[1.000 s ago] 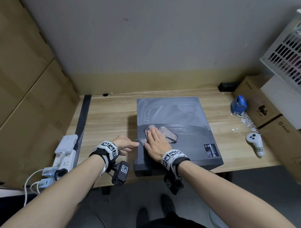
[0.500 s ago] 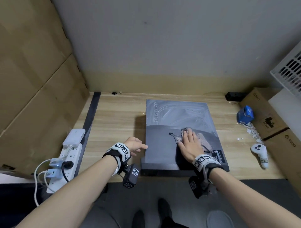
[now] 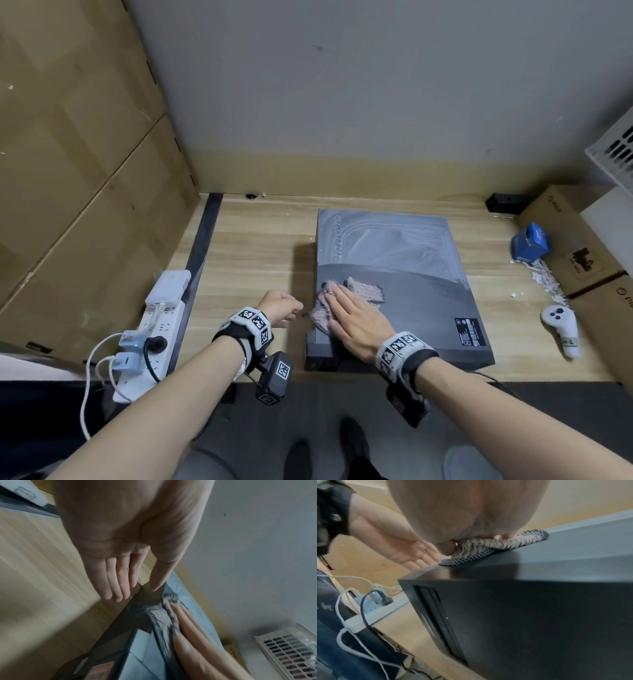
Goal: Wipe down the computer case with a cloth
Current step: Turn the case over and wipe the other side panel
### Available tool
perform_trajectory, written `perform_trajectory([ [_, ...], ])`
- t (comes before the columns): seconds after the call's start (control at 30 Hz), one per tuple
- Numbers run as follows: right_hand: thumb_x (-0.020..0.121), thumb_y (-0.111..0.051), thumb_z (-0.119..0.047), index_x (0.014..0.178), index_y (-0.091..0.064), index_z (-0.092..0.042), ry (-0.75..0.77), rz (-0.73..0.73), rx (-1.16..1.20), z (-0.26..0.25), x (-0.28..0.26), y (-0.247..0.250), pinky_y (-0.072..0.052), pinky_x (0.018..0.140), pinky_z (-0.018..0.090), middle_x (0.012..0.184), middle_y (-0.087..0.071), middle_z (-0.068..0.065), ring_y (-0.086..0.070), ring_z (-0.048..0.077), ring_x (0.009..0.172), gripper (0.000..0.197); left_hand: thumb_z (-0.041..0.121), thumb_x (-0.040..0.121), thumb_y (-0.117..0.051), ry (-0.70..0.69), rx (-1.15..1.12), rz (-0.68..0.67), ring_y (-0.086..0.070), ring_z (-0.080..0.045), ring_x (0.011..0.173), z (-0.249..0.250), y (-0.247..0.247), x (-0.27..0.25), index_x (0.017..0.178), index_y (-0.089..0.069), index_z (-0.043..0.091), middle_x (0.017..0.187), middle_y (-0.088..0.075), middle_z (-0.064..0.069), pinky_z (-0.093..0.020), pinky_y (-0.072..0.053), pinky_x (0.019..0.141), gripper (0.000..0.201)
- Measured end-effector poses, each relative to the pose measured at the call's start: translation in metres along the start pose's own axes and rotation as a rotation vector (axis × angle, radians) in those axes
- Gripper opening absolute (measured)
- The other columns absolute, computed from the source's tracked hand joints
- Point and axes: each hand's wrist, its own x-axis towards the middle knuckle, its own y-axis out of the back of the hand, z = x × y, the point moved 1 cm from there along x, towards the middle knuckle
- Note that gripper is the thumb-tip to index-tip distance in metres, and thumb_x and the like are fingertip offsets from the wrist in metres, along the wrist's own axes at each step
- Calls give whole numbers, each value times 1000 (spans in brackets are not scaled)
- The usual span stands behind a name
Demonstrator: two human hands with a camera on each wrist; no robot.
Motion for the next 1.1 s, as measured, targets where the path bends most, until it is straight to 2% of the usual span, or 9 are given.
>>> perform_trajectory([
  [0.13,102,-18,-50,158,-9,-14,-193,30,15,57,-40,11,7,123,30,165,4,1,8,11,151,67,18,89,-64,-17,50,18,-60,-22,95,27,-16,1,88,-58,12,99,-59,-10,-36,-54,85,9],
  [0.27,100,-15,-56,158,-5,-16,-437,-2,90,124,-84,12,11,120,26,166,7,3,9,14,152,72,30,84,-68,-41,175,37,-58,-28,100,53,-40,12,121,-53,-2,112,-59,-11,-31,-47,81,51],
  [0.4,103,-20,-51,159,-3,-17,-603,32,180,141,-111,2,12,118,26,165,10,3,11,16,152,67,33,85,-69,-32,259,17,-55,-28,100,77,-66,21,133,-44,-5,120,-56,-14,-30,-46,83,66],
  [0.47,104,-22,-49,159,-2,-17,-635,38,213,143,-112,-2,12,117,26,165,12,2,11,15,152,67,39,84,-71,-10,325,22,-55,-31,114,86,-73,27,141,-38,-5,137,-51,-17,-31,-46,90,80],
  [0.6,102,-20,-54,159,0,-18,-633,-2,254,156,-102,-4,9,121,31,165,15,1,13,16,152,70,47,78,-77,52,388,75,-43,-33,134,88,-77,37,148,-26,-5,151,-36,-18,-36,-40,107,100],
  [0.7,103,-20,-53,158,2,-18,-599,-32,279,174,-89,4,7,123,36,164,17,3,15,18,151,69,41,79,-79,98,361,123,-38,-34,138,83,-80,43,150,-10,-5,152,-32,-19,-37,-36,109,109],
  [0.8,103,-19,-49,158,0,-12,-568,-42,210,182,-73,13,10,123,40,164,15,9,16,23,151,69,36,81,-78,124,338,154,-39,-34,137,80,-84,47,150,-7,-4,152,-32,-19,-38,-34,108,106],
  [0.97,103,-18,-47,158,-2,-13,-405,-22,211,135,-43,12,2,124,43,165,14,7,13,22,152,67,32,82,-78,142,284,168,-37,-35,137,78,-85,50,151,-1,-2,153,-30,-19,-41,-34,112,109],
  [1.1,103,-22,-46,158,-5,-12,-277,-19,171,90,-17,13,3,123,41,166,8,6,10,21,153,67,26,82,-79,141,285,190,-41,-33,133,78,-88,52,149,-12,-3,147,-37,-20,-37,-34,110,99],
])
